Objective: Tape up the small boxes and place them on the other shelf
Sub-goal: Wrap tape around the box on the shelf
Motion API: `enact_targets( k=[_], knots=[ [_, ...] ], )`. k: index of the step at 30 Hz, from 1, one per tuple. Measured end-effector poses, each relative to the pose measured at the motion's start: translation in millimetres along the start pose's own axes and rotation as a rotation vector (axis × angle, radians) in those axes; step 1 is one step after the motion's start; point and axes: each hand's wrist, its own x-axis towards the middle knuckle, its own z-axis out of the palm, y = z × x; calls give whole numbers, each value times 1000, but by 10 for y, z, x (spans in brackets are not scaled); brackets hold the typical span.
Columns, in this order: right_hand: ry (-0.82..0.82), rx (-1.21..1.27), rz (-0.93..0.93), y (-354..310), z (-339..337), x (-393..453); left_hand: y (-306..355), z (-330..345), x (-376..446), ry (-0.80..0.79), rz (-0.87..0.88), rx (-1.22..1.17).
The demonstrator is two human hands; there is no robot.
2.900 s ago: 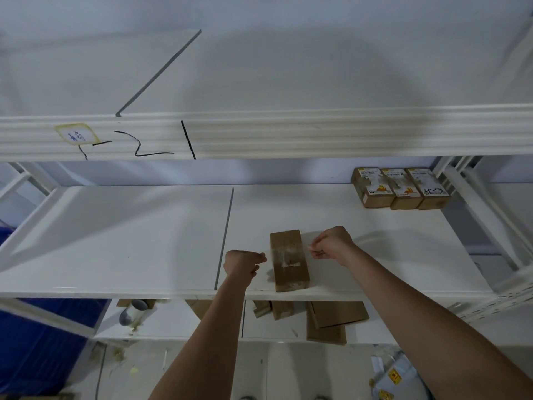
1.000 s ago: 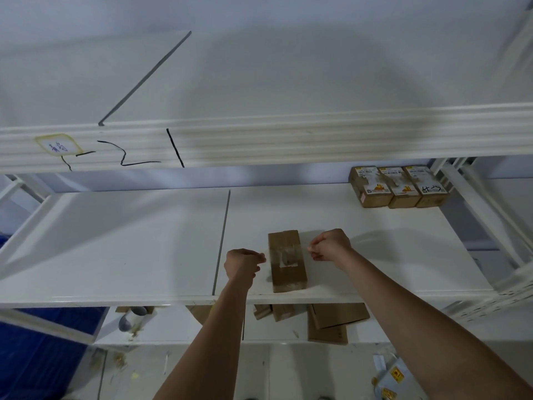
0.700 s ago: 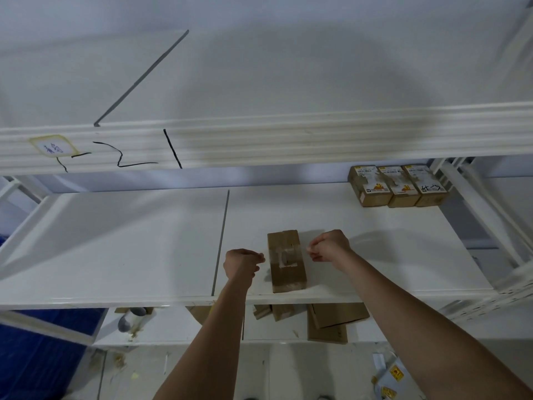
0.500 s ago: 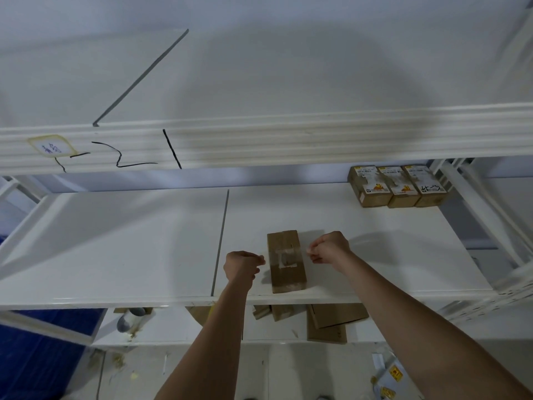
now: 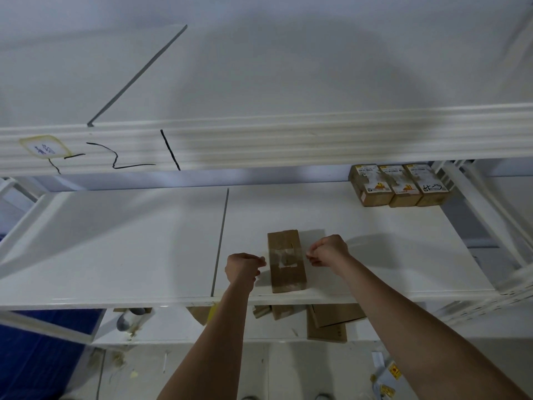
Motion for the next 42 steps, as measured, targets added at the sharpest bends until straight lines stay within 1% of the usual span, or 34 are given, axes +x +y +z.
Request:
enact_targets(
  k=[5,11,15,19,24,34,42],
  knots=[
    [-39,40,49,-6,12,35,0,-11,16,-34,-28,-44],
    [-168,195,104,9,-57,-36,1,-136,-4,-233,-80,-157],
    [-172,233,98,73,-56,-22,-13,-162,-16,-303,-76,-196],
    [-155,240,78,109,-17,3,-33,-154,-15,-272,-32,-180],
    [-109,156,84,72,76,0,-37,-128,7,-248,-24,-141],
    [-96,15,48,41,116,-46,52,-45,23,-190,-135,-59],
    [-63,-101,29,-13,152,-92,82,-43,9,-190,-138,-25]
  ],
)
